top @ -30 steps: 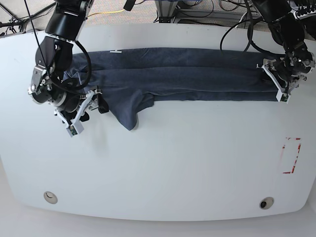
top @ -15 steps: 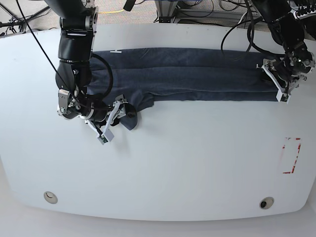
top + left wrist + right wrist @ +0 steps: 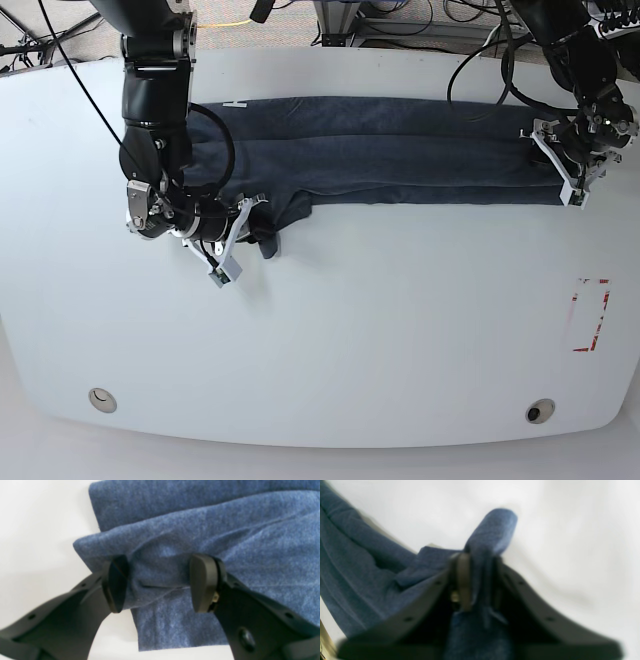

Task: Fold the T-shirt properly
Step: 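Tuck the grasped sleeve with the right gripper onto the folded strip, then tuck the strip end under with the left gripper, pushing toward the right gripper, then grasp the strip's middle with the left gripper and fold it toward the right gripper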

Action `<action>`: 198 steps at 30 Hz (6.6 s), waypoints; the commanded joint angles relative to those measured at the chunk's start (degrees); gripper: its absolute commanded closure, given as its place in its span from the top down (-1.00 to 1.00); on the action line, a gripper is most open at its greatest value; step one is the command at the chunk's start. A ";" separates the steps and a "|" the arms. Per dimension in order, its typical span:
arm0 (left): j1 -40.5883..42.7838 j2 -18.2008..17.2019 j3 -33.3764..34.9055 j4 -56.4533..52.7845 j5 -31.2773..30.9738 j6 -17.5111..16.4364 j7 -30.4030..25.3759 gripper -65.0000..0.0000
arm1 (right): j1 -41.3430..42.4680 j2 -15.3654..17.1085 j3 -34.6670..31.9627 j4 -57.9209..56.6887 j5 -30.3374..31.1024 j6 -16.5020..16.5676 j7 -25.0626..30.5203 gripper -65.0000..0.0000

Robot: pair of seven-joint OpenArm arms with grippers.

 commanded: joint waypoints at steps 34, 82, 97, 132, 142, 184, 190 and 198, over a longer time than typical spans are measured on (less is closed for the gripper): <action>0.22 -1.01 0.04 0.01 1.81 0.12 1.59 0.10 | -28.34 0.37 22.58 42.71 9.37 0.34 -12.88 -0.97; -0.22 -0.57 -0.14 2.47 1.19 0.12 1.67 0.11 | -23.86 -4.20 16.78 23.28 -6.90 0.34 -1.10 -0.64; -0.22 -3.91 -9.81 7.22 -18.06 0.12 8.53 0.37 | -24.48 -3.58 16.61 22.75 -6.46 0.34 -0.05 -0.64; -2.07 -7.51 -8.40 -12.83 -29.40 0.12 8.62 0.43 | -24.48 -3.58 16.61 22.93 -6.37 0.34 0.04 -0.64; -0.22 -11.21 -8.49 -12.57 -40.66 0.12 14.16 0.24 | -24.48 -3.58 16.61 22.75 -6.37 0.34 0.04 -0.64; -1.63 -8.74 -8.49 -9.75 -33.89 0.12 11.08 -0.85 | -24.56 -3.67 16.61 22.66 -6.28 0.34 0.04 -0.64; 0.75 -6.90 -6.20 2.29 -31.07 0.12 11.08 -0.85 | -24.56 -3.67 16.61 22.66 -6.28 0.34 0.04 -0.64; 5.58 -6.81 6.90 19.35 -31.07 0.12 11.08 -0.84 | -24.56 -3.67 16.61 22.66 -6.28 0.34 -0.05 -0.64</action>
